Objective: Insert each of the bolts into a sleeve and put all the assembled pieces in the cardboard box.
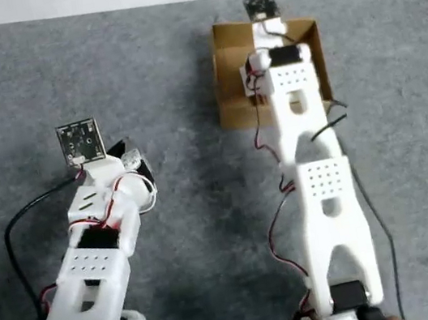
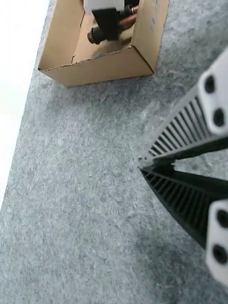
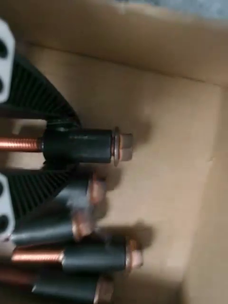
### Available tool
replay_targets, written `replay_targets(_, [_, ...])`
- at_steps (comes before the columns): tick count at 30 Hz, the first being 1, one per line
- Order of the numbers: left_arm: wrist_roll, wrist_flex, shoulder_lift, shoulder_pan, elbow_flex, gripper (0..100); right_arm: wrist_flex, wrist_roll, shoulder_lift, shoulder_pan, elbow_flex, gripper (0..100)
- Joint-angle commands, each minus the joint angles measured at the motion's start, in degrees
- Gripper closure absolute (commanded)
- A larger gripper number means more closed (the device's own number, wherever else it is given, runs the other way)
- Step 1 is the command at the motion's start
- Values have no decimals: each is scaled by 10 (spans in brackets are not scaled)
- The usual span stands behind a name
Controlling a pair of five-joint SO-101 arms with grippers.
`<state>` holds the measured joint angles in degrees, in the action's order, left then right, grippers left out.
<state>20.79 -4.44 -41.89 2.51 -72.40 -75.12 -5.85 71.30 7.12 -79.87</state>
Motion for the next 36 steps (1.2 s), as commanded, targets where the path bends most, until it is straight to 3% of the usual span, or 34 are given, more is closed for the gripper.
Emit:
replay_targets(1, [-4,13,0,-3,31,993,-44,4,89,-7,-196,993])
replay_targets(3, [-4,13,0,-3,31,993,-49,4,98,-7,-247,991])
replay_targets(11, [-4,13,0,-3,29,993,-81,7,17,-14,-210,988])
replay_targets(14, [-4,11,0,-3,29,992,-98,45,-32,-12,-210,971])
replay_targets(17, [-5,11,0,-4,29,978,-133,91,-83,-9,-210,854])
replay_targets(22, [-2,11,0,-3,29,811,-178,83,-131,-5,-210,676])
replay_targets(24, [-1,11,0,-3,29,771,-193,76,-143,-5,-210,673])
replay_targets(36, [-4,11,0,-2,27,770,-260,78,-268,-17,-210,673])
